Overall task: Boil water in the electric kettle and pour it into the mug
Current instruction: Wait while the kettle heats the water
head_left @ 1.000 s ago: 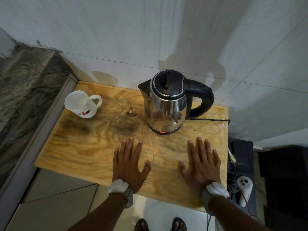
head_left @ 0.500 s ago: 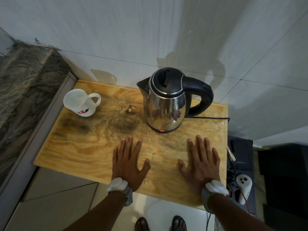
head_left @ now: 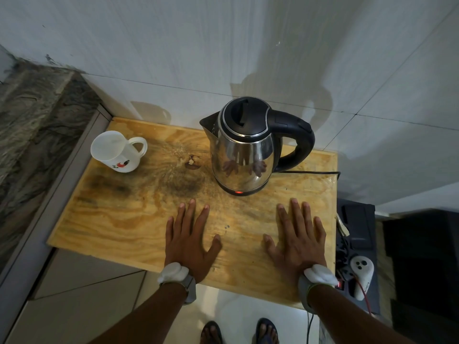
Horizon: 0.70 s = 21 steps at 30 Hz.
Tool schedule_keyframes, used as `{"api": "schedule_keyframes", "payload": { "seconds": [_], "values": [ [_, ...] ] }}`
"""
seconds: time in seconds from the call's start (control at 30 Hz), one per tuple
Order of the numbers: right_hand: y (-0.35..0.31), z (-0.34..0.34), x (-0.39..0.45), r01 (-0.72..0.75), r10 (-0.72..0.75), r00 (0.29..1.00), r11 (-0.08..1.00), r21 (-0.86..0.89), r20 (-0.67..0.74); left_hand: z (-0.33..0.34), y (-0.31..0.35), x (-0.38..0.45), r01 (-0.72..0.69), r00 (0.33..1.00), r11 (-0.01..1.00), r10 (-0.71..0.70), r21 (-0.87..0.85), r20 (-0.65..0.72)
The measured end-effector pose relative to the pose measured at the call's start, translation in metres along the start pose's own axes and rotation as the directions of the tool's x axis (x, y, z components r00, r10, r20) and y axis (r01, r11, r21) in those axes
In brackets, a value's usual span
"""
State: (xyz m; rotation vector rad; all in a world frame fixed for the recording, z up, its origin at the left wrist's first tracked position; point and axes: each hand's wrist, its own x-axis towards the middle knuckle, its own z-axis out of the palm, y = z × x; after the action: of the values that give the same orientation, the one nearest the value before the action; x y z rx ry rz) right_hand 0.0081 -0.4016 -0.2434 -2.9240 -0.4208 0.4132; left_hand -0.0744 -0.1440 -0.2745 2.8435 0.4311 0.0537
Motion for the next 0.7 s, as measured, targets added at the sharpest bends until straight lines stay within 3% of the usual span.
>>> {"api": "schedule_keyframes", "payload": {
  "seconds": [0.7],
  "values": [
    [0.002,0.0034,0.0029,-0.004,0.004,1.0,1.0,-0.001,0.018,0.0016,-0.0018,0.0004,0.0,1.0,1.0,0.0,0.013,-0.001]
  ]
}}
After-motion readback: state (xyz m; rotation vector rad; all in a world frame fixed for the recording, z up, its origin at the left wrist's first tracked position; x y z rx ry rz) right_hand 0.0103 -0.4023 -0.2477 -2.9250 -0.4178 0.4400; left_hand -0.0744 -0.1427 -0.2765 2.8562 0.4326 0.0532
